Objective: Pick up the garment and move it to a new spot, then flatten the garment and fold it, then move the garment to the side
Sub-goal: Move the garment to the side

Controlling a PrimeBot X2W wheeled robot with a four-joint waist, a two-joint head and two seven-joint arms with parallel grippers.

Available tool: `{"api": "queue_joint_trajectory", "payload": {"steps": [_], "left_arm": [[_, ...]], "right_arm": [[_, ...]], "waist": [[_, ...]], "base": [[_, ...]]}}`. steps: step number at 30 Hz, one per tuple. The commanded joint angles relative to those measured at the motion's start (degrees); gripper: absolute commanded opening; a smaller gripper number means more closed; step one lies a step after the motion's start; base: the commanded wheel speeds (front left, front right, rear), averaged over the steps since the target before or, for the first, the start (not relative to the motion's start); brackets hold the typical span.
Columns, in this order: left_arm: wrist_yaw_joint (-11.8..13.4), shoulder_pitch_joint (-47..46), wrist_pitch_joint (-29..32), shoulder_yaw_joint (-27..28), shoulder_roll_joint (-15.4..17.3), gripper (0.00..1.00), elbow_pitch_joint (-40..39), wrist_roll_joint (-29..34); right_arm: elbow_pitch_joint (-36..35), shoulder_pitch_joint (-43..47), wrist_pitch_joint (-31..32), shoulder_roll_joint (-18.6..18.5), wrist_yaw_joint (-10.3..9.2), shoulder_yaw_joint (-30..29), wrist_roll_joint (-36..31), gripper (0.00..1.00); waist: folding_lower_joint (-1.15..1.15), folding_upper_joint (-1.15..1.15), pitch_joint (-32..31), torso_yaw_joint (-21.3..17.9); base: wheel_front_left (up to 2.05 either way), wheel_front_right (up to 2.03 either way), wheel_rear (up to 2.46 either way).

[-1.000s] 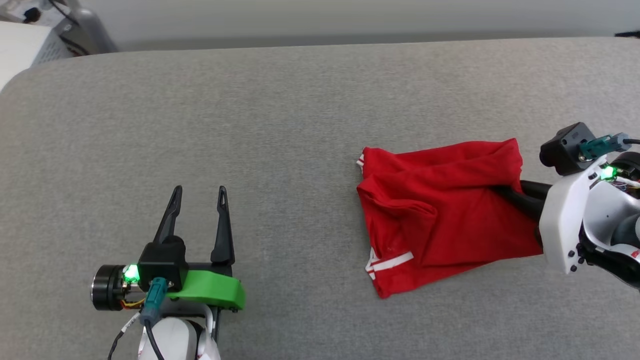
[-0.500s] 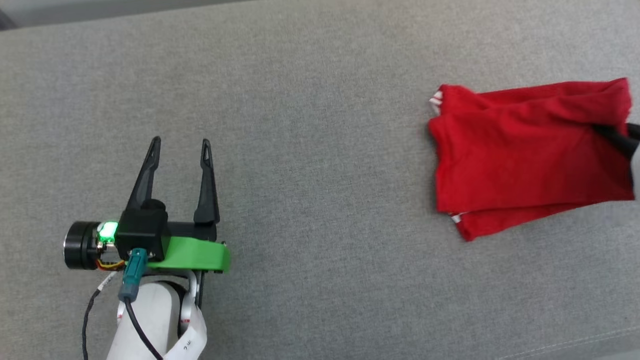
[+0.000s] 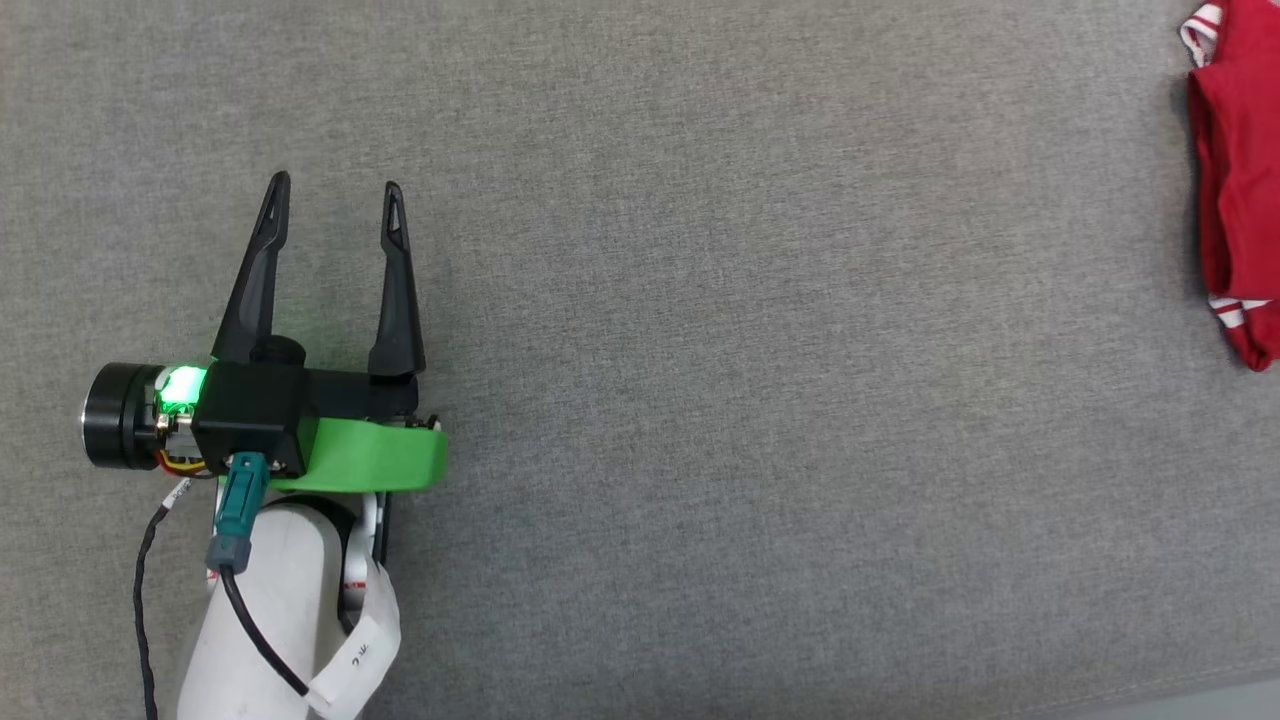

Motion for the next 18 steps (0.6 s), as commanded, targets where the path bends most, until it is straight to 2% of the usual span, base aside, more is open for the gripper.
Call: {"api": "queue_joint_trajectory", "payload": {"steps": [1, 5, 6, 7, 8, 12, 18], "left_arm": [[0.4, -1.0, -0.3, 0.0, 0.5, 1.0, -0.4, 0.5], [0.9, -0.5, -0.3, -0.2, 0.5, 1.0, -0.3, 0.5], [1.0, -0.4, -0.3, -0.2, 0.5, 1.0, -0.2, 0.4], [1.1, -0.1, -0.3, -0.3, 0.5, 1.0, 0.0, 0.2], [1.2, 0.1, -0.3, -0.3, 0.4, 1.0, 0.3, 0.1], [1.5, 1.7, -0.3, -0.5, -0.2, 1.0, 1.2, -0.7], [2.3, 6.0, -0.3, 0.0, -1.0, 1.0, 2.3, -2.0]], "right_arm": [[1.4, -1.4, -0.6, 0.7, -0.04, -0.3, -0.9, 0.0], [5.2, -2.3, -1.4, 3.0, -0.04, -1.0, -1.2, 0.0], [6.2, -2.3, -1.4, 3.5, -0.04, -1.3, -1.3, 0.07], [7.1, -2.1, -1.4, 4.0, -0.04, -1.4, -1.6, 0.81], [7.9, -2.1, -1.6, 4.4, -0.04, -1.7, -1.7, 1.0], [8.7, -0.7, -5.4, 4.1, -0.04, -2.7, -3.6, 1.0], [3.6, 2.8, -18.9, 4.9, -0.04, -5.7, -8.1, 1.0]], "waist": [[-0.01, 0.0, 1.1, 0.9], [-0.01, 0.0, -0.2, 1.0], [-0.01, 0.0, -0.8, 1.0], [-0.01, 0.0, -1.6, 1.1], [-0.01, 0.0, -2.4, 1.1], [-0.01, 0.0, -6.7, 2.0], [-0.01, 0.0, -13.8, 2.9]], "base": [[0.0, 0.0, 0.0], [0.0, 0.0, 0.0], [0.0, 0.0, 0.0], [0.0, 0.0, 0.0], [0.0, 0.0, 0.0], [0.0, 0.0, 0.0], [0.0, 0.0, 0.0]]}}
